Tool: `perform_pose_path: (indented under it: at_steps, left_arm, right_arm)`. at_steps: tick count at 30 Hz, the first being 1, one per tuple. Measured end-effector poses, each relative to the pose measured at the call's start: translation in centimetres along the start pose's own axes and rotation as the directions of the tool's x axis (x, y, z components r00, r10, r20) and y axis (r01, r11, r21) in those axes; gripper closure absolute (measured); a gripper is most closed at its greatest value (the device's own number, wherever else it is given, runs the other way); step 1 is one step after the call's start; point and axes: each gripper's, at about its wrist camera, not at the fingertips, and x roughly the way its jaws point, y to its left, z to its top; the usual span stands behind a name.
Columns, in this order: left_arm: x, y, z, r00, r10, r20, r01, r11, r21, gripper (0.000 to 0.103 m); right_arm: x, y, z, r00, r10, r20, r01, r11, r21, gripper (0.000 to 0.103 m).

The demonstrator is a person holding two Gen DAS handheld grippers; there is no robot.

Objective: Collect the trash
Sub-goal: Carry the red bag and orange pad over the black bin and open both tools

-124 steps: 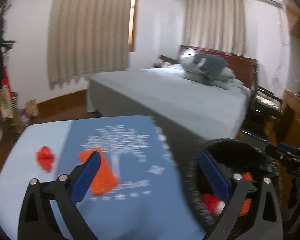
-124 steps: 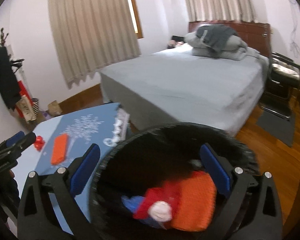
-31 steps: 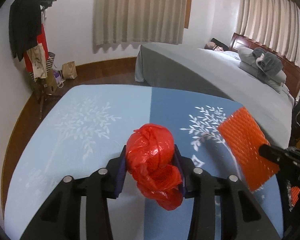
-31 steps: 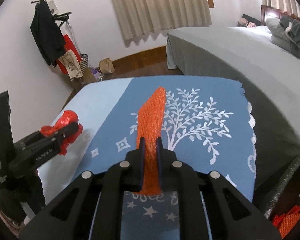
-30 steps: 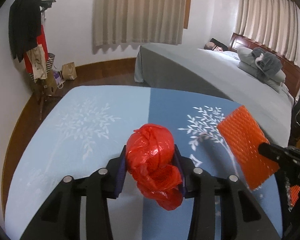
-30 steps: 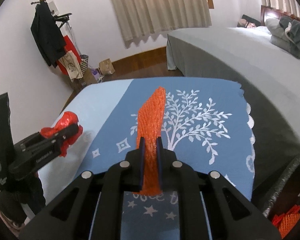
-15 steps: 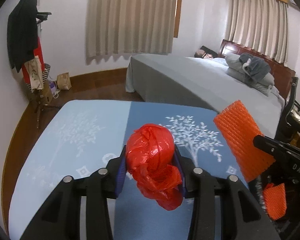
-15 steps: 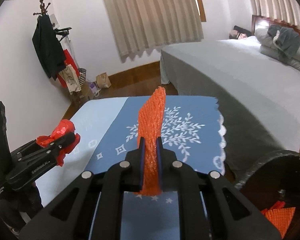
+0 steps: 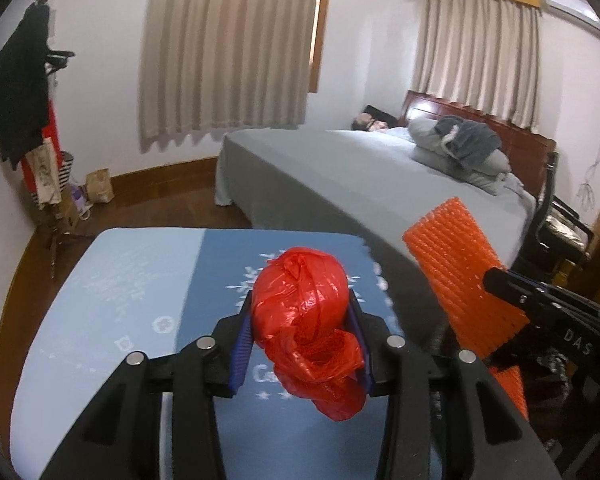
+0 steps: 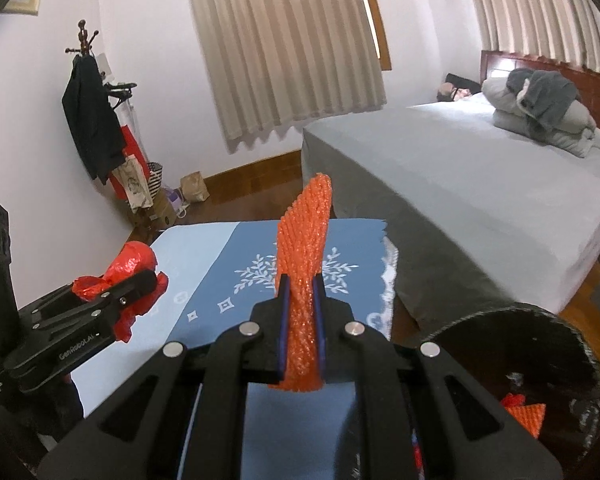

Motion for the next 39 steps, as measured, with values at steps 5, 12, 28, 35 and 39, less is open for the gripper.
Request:
perform_pose_path:
  at_steps: [5,12,28,35,39]
  left_arm:
    - [-1.1,-2.7,0.3,0.998,-0.054,0.019,0.054,0.998,0.033,0.061]
    - [-2.7,-6.5,0.8,0.991,-0.123,0.052,0.119,0.990,0.080,0.061]
    - [-3.9,-13.9,0.7,0.969,-0.239,0.056,0.226,0.958,0.174,0.061]
    - [-3.6,-16.6,0.4,0.960,-0.277,0.039,0.263,0.942,0.209,0.061]
    - [-3.4,-18.0,0.0,0.954,-0.298,0.031,0.283,0.931,0.230,0.061]
  right_arm:
    - [-2.9,-1.4,-0.2,0.999,-0.024,0.035,0.024,1.000,0.007,0.093]
    - [-6.3,-2.9,-0.3,0.995,-0.061,0.080,0.060,0.998,0.016,0.093]
    - [-11.9,-6.6,-2.0,0.980,-0.149,0.133,0.140,0.987,0.075,0.093]
    - [-13.3,-8.3,-3.0,0.971,-0.199,0.135,0.185,0.977,0.109,0.093]
    - [-14.0,-9.6,-3.8,0.965,-0.229,0.130,0.212,0.969,0.129,0.093]
